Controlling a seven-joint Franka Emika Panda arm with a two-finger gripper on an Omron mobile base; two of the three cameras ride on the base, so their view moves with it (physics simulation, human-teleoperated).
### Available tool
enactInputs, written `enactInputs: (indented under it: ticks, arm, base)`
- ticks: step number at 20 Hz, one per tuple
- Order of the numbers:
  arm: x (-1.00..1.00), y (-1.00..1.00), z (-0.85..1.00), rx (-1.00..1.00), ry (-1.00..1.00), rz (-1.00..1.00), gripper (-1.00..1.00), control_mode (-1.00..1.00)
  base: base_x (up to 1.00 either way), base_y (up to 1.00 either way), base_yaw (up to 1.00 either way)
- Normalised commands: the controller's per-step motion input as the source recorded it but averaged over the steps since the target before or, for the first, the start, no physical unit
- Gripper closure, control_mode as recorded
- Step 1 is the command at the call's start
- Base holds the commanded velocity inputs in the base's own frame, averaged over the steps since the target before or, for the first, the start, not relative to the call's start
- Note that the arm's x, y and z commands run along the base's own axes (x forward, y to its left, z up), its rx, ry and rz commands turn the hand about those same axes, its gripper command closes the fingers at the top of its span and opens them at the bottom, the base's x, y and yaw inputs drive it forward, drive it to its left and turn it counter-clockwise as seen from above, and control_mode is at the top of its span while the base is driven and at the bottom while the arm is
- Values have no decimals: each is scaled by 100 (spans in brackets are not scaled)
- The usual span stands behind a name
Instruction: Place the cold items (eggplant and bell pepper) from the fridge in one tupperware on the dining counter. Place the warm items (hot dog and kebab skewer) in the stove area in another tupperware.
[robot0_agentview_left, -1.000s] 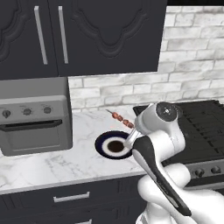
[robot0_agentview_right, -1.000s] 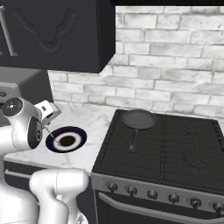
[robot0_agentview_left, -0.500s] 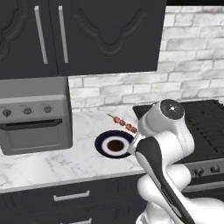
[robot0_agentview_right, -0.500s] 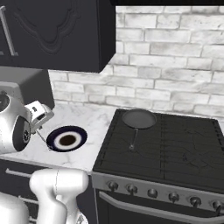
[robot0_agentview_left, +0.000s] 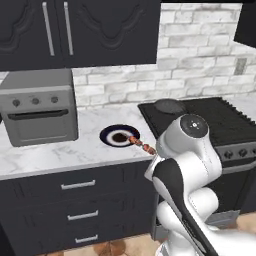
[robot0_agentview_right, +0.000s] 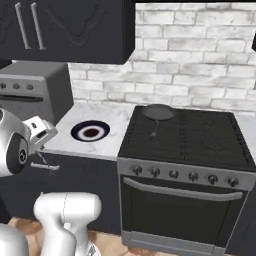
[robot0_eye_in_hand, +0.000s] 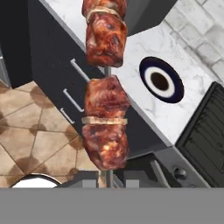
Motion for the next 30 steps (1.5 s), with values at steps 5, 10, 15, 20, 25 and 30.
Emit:
enactInputs:
  ticks: [5,10,15,20,25,30]
  arm:
    - [0,0,0,0,0,0,100,100]
    - [0,0,0,0,0,0,100,100]
    - [0,0,0,0,0,0,100,100]
    - [0,0,0,0,0,0,100,100]
    - [0,0,0,0,0,0,100,100]
    - [0,0,0,0,0,0,100,100]
  base:
    - [-83,34,-34]
    - [-87,38,-47]
    - [-95,35,-53]
    - [-100,17,-48]
    - [-100,-1,-38]
    - [-100,-8,-30]
